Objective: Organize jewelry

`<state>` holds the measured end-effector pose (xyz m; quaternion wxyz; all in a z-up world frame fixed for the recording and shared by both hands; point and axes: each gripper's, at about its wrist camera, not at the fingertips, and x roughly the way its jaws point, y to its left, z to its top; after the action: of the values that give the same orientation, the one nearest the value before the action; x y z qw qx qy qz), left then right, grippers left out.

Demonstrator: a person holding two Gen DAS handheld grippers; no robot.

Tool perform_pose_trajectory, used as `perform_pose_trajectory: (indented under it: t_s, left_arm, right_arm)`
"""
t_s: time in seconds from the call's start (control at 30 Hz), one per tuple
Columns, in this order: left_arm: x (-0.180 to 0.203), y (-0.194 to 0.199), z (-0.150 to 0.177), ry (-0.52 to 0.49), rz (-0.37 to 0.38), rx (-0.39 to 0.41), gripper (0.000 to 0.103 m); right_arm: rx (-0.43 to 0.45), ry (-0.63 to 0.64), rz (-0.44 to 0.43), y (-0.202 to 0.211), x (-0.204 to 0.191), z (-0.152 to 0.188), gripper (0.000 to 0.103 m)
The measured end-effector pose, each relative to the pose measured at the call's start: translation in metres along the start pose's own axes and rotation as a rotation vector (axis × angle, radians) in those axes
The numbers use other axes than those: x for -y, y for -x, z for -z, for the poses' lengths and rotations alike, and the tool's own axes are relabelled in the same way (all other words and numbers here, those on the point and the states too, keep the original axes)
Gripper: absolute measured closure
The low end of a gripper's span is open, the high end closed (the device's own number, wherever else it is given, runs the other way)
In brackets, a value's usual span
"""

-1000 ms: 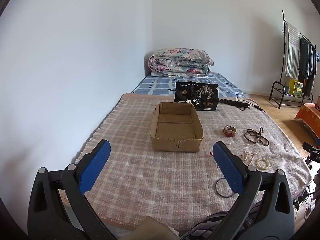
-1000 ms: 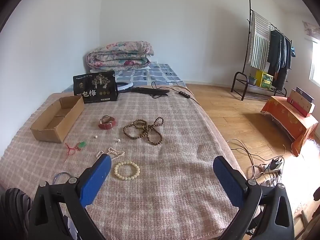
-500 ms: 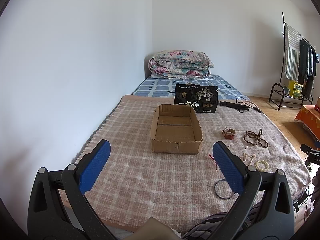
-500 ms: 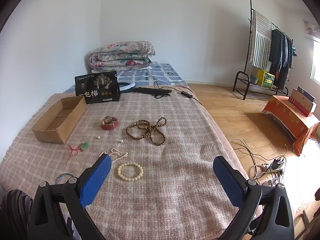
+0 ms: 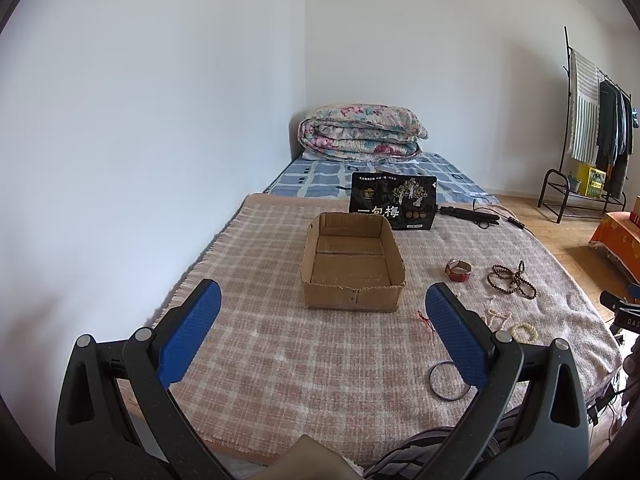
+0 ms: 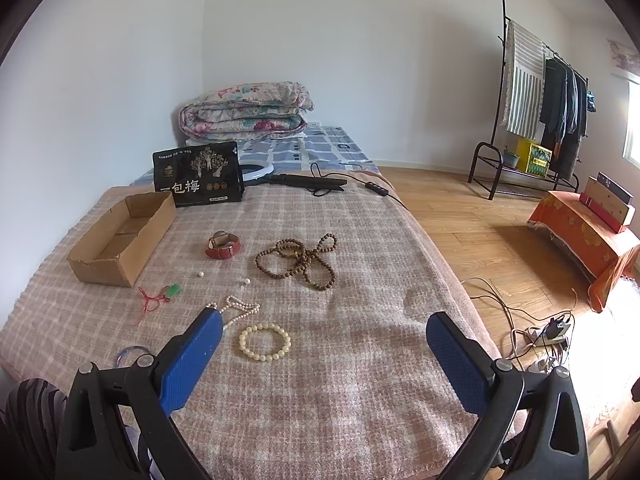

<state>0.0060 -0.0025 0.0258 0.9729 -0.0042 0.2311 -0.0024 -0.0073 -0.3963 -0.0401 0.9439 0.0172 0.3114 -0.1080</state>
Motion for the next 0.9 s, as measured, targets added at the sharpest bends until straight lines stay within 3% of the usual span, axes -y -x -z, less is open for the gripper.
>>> perform_pose_trajectory:
  t_s: [0.9]
  left_arm:
    - [0.001,-0.002,0.012,0.0,0.002,0.0,0.0]
  right_arm:
    - [-0.013,-0.011,-0.01,-0.004,0.001,0.002,0.0]
